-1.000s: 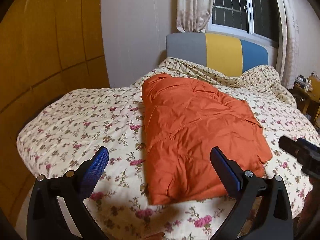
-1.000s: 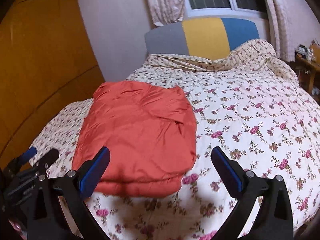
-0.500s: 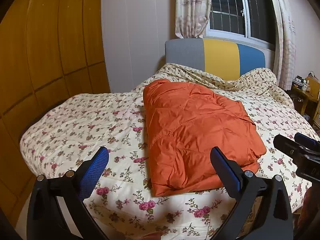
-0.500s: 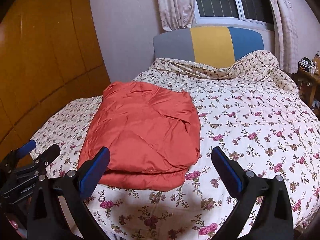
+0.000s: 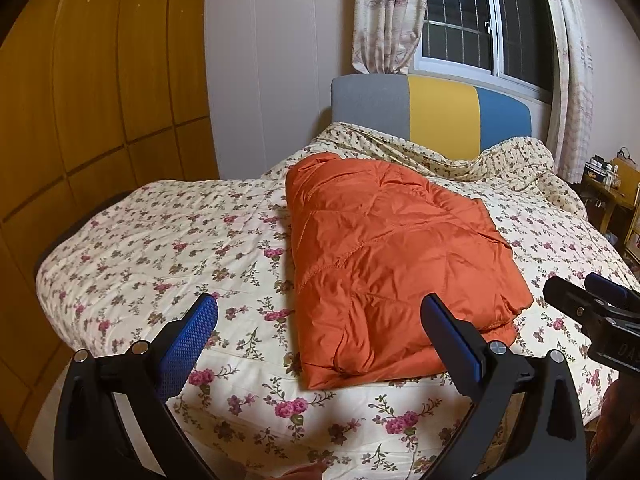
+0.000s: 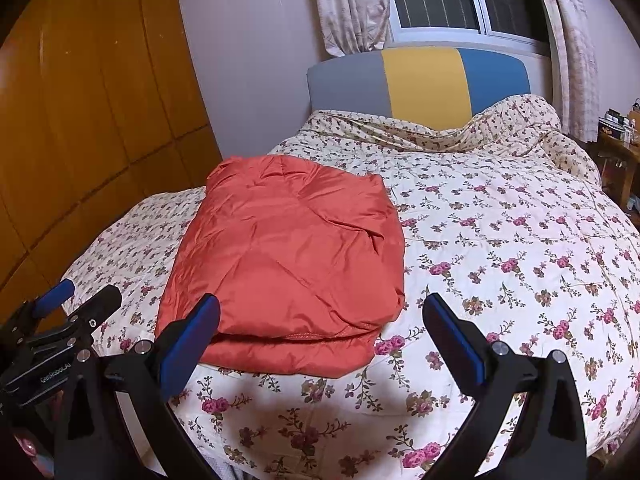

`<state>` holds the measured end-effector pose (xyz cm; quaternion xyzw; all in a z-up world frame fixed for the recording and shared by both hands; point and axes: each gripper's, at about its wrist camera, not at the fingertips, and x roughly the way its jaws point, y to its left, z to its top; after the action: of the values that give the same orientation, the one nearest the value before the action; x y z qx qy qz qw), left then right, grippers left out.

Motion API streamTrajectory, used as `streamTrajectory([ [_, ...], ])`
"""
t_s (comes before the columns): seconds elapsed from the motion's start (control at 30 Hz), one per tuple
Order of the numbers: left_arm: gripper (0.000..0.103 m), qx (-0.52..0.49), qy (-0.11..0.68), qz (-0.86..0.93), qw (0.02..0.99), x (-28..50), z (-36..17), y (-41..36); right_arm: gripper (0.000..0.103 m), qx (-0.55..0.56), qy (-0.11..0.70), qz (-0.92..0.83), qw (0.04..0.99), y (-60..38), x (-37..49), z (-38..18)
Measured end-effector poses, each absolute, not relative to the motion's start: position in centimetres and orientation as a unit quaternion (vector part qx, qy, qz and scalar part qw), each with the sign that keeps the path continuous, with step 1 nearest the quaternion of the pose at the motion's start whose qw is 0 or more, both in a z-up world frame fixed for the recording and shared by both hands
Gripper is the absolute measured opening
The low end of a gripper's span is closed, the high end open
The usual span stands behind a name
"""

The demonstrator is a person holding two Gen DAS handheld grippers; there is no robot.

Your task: Fold large clothes

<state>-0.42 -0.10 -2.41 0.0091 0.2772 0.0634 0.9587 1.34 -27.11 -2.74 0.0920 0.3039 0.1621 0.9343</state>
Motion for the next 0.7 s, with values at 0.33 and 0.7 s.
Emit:
streamTrajectory([
  [0.33, 0.100, 0.008, 0.275, 0.061, 0.959, -0.40, -2.44, -0.03, 0.101, 0.092, 0.306, 0.162, 0.934, -27.09, 1.36, -2.78],
  [0.7, 0.100, 0.003, 0.281, 0.063, 0.958, -0.22, -2.55, 0.06, 0.101, 0.092, 0.308, 0.164, 0.933, -27.30, 1.29, -2.86],
])
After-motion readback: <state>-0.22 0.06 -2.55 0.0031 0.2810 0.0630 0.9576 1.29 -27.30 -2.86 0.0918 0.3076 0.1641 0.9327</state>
